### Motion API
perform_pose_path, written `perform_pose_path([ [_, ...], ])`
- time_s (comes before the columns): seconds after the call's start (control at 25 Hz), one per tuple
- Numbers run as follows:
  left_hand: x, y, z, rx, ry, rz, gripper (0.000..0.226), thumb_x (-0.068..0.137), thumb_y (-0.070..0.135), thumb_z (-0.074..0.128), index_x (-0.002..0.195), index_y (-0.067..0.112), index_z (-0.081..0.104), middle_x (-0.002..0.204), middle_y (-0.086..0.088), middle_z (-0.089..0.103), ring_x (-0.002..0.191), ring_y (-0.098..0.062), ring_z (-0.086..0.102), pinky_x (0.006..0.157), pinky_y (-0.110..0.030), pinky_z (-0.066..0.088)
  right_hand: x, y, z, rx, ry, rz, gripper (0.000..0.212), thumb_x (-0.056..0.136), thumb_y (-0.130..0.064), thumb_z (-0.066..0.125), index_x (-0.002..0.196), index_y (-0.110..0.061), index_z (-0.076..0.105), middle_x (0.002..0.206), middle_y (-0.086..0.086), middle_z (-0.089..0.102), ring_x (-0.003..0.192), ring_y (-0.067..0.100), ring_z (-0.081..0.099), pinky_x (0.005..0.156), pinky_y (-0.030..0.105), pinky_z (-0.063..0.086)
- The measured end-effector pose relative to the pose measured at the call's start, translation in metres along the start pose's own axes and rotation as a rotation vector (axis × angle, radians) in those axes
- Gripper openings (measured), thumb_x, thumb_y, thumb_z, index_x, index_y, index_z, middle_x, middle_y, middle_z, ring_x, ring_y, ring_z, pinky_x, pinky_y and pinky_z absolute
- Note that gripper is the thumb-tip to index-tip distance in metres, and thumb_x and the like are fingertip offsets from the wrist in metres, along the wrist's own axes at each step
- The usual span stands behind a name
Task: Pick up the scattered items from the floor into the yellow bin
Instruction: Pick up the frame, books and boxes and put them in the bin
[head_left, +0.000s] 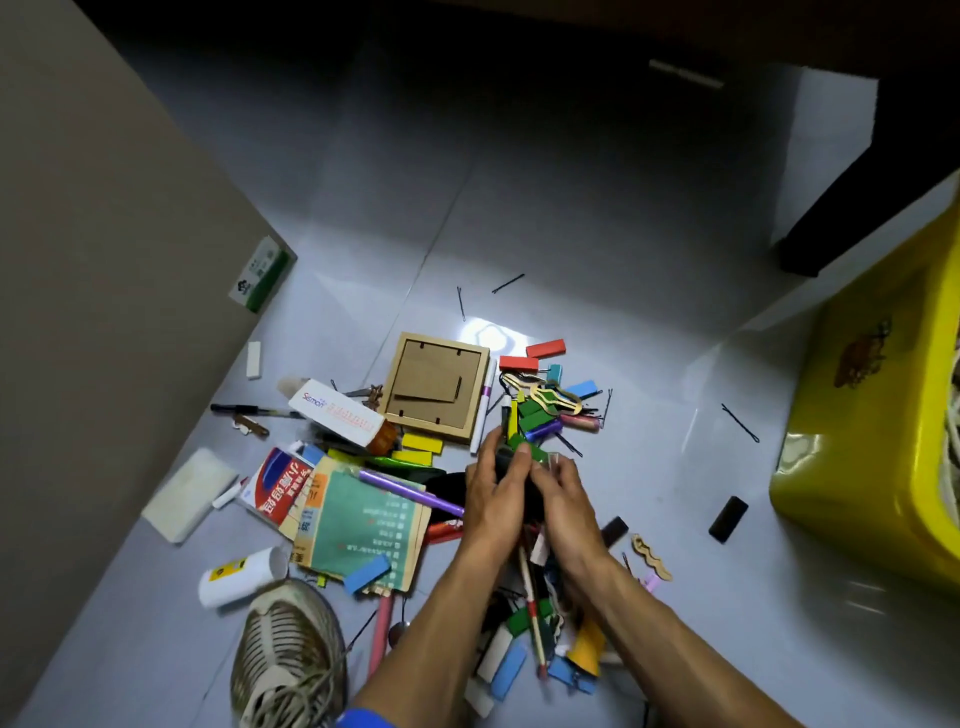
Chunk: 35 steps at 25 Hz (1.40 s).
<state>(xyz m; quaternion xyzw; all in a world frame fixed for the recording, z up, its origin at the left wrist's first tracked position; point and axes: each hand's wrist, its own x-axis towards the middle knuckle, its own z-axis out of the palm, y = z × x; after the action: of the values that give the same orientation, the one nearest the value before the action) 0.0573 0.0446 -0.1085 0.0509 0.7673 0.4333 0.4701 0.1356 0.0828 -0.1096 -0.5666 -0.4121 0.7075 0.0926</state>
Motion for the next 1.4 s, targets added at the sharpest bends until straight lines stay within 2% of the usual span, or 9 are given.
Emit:
perform_pose_path([
  [0.24, -0.024, 0.017, 0.014, -0.281, -0.024, 0.080, 0.009, 0.095, 0.030, 0.060, 0.099, 0.036, 0.066, 0.104, 0.001, 0.071, 0.099, -0.017, 0.069, 0.076, -0.031, 0.057, -0.011, -0.011, -0.007, 0.235, 0.102, -0.089, 0.021, 0.090, -0.033, 0.060, 0.106, -0.020, 0.053, 0.101, 0.006, 0.074, 0.097, 0.021, 0.070, 0.082, 0.040, 0.057],
  [0.32, -0.038, 0.034, 0.012, -0.304, -0.003, 0.151, 0.009, 0.094, 0.026, 0.061, 0.099, 0.033, 0.066, 0.100, 0.002, 0.072, 0.093, -0.013, 0.070, 0.073, -0.027, 0.056, -0.025, -0.025, -0.008, 0.259, 0.082, -0.165, 0.015, 0.094, -0.028, 0.058, 0.104, -0.019, 0.053, 0.101, 0.007, 0.073, 0.098, 0.021, 0.069, 0.082, 0.039, 0.056],
  [0.44, -0.063, 0.065, 0.006, -0.276, 0.031, 0.275, 0.008, 0.094, 0.026, 0.061, 0.100, 0.031, 0.064, 0.103, -0.002, 0.070, 0.098, -0.020, 0.068, 0.083, -0.038, 0.057, -0.051, -0.053, -0.008, 0.265, 0.027, -0.269, 0.012, 0.097, -0.028, 0.055, 0.105, -0.019, 0.052, 0.104, 0.008, 0.071, 0.099, 0.019, 0.068, 0.077, 0.031, 0.057],
  [0.56, -0.099, 0.105, 0.007, -0.220, 0.006, 0.403, 0.015, 0.087, 0.041, 0.062, 0.100, 0.035, 0.063, 0.107, -0.005, 0.067, 0.101, -0.023, 0.066, 0.087, -0.044, 0.056, -0.082, -0.086, -0.020, 0.282, -0.006, -0.341, 0.021, 0.096, -0.036, 0.055, 0.107, -0.018, 0.053, 0.102, 0.006, 0.070, 0.093, 0.016, 0.070, 0.076, 0.037, 0.056],
  [0.72, -0.150, 0.157, 0.029, -0.146, -0.045, 0.544, 0.030, 0.077, 0.055, 0.057, 0.102, 0.038, 0.060, 0.113, -0.007, 0.062, 0.100, -0.021, 0.064, 0.084, -0.048, 0.057, -0.122, -0.134, -0.054, 0.376, 0.006, -0.445, 0.030, 0.085, -0.044, 0.058, 0.101, -0.019, 0.054, 0.089, -0.001, 0.069, 0.081, 0.010, 0.070, 0.062, 0.030, 0.055],
  [0.96, -0.211, 0.223, 0.114, -0.103, -0.284, 0.706, 0.019, 0.086, 0.049, 0.057, 0.102, 0.039, 0.059, 0.113, -0.005, 0.053, 0.097, -0.016, 0.062, 0.084, -0.046, 0.058, -0.168, -0.195, -0.150, 0.549, 0.159, -0.655, 0.034, 0.092, -0.033, 0.054, 0.116, -0.009, 0.053, 0.087, 0.001, 0.072, 0.078, 0.014, 0.072, 0.054, 0.031, 0.054],
  [1.16, -0.233, 0.256, 0.233, -0.006, -0.437, 0.791, 0.024, 0.080, 0.055, 0.058, 0.095, 0.037, 0.062, 0.107, -0.006, 0.058, 0.096, -0.018, 0.064, 0.087, -0.043, 0.056, -0.175, -0.219, -0.262, 0.737, 0.315, -0.703, 0.043, 0.096, -0.033, 0.051, 0.130, -0.006, 0.053, 0.119, 0.017, 0.068, 0.106, 0.027, 0.069, 0.075, 0.038, 0.058],
  [1.32, -0.206, 0.254, 0.320, 0.046, -0.660, 0.669, 0.021, 0.077, 0.051, 0.061, 0.089, 0.034, 0.062, 0.103, -0.011, 0.066, 0.100, -0.027, 0.064, 0.095, -0.049, 0.051, -0.142, -0.213, -0.339, 0.802, 0.494, -0.642, 0.046, 0.097, -0.029, 0.051, 0.132, 0.000, 0.049, 0.123, 0.022, 0.064, 0.108, 0.035, 0.066, 0.061, 0.031, 0.056],
  [1.4, -0.176, 0.239, 0.338, 0.173, -0.840, 0.602, 0.023, 0.087, 0.042, 0.059, 0.109, 0.034, 0.060, 0.115, -0.009, 0.064, 0.111, -0.023, 0.060, 0.103, -0.047, 0.046, -0.124, -0.195, -0.362, 0.744, 0.572, -0.552, 0.041, 0.097, -0.027, 0.051, 0.130, -0.002, 0.052, 0.117, 0.021, 0.065, 0.101, 0.032, 0.067, 0.057, 0.030, 0.054],
])
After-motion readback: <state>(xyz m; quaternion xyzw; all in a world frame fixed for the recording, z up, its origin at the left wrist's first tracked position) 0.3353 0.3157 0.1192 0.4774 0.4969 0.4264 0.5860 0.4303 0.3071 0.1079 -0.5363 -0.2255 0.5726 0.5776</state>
